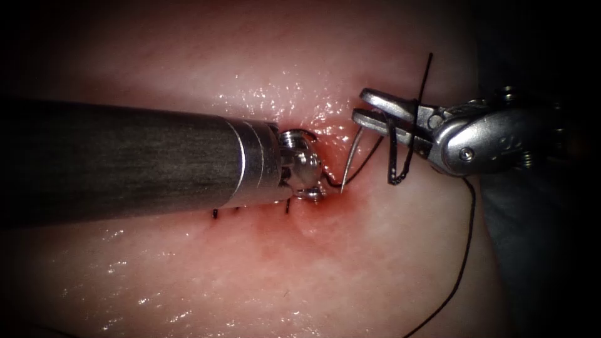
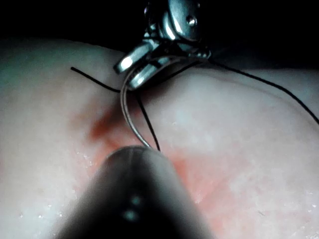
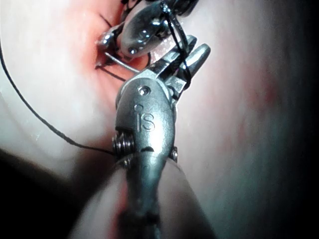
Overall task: Wound Closure
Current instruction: Insert the left gripper into the incision
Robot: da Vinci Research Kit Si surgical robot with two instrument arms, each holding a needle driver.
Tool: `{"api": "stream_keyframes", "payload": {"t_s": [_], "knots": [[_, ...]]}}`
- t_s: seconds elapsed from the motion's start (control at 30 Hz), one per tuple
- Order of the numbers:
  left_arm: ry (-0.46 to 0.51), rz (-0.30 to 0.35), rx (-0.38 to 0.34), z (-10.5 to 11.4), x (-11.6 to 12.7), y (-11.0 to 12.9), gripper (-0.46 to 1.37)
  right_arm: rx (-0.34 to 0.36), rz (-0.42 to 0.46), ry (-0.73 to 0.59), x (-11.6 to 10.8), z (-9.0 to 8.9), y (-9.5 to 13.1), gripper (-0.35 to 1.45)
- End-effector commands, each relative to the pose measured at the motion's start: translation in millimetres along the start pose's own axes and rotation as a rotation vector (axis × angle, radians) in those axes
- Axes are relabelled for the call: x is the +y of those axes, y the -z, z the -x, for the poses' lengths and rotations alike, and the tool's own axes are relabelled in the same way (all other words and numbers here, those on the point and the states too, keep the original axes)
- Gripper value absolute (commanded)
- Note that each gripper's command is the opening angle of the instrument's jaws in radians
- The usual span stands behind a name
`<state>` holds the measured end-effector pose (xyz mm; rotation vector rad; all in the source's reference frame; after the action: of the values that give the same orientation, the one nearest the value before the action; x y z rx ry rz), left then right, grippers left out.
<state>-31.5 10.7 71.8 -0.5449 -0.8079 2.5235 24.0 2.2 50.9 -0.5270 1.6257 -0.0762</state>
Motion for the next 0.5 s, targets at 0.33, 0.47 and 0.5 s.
{"api": "stream_keyframes", "payload": {"t_s": [0.33,0.47,0.5], "knots": [[0.003,0.007,0.019,-0.1,0.2,0.3,0.96,0.004,0.005,0.051,-0.4,0.5,-0.1,-0.35],[0.001,0.012,0.018,-0.2,0.1,0.5,0.96,0.006,0.004,0.059,-1.2,1.0,-0.2,-0.35],[0.001,0.013,0.018,-0.2,0.2,0.5,0.96,0.006,0.003,0.061,-1.4,1.1,-0.2,-0.35]]}}
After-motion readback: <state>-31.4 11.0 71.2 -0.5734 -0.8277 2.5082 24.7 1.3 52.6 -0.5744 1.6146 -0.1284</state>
